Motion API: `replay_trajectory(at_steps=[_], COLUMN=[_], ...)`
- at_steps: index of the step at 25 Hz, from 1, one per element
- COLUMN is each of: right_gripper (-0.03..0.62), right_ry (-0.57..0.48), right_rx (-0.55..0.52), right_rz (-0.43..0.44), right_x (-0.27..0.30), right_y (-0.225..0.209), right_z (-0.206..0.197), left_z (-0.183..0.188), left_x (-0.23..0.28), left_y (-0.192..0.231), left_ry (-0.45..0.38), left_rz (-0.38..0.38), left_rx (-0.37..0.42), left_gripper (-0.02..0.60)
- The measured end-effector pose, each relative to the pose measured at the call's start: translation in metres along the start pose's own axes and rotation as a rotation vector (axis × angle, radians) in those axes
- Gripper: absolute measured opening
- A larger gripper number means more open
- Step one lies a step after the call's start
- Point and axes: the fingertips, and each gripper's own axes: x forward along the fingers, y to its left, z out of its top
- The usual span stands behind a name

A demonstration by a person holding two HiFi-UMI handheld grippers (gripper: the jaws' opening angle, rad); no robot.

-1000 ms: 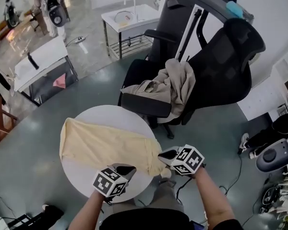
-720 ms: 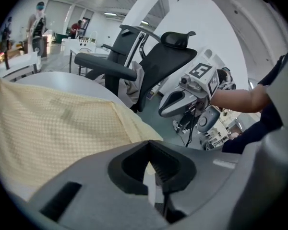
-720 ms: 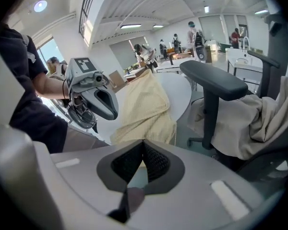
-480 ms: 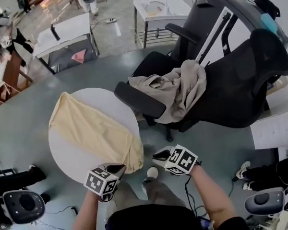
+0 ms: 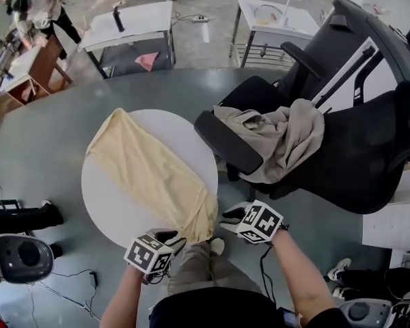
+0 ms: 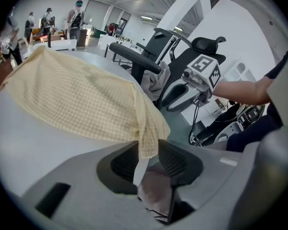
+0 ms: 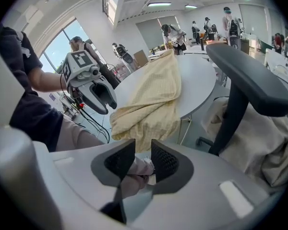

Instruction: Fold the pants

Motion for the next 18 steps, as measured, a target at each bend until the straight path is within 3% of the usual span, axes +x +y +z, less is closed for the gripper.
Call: replay_trajectory(at_steps=[8,12,18], right_gripper=[0.153,0.192,0.199], right_ry=[0.063,0.126,0.182], right_rx=[-0.005,-0.072,-0.172], right_rz=[0.038,0.072,0.126], right_x=[0.011,0.023,0.034], right_y=[-0.019,-0.034,-0.058], right_z=[0.000,-0.004,-0.001], left_z=[-0.010,-0.004,0.002], left_x=[0.017,0.028,0.035], left_y=[0.003,0.003,-0.002], left_ry=[0.018,0.004,-0.026], left_rz=[-0.014,0.024,0.101], left_rx=[-0.024,-0.062,-0.130], left_gripper=[0.164,0.161,0.074])
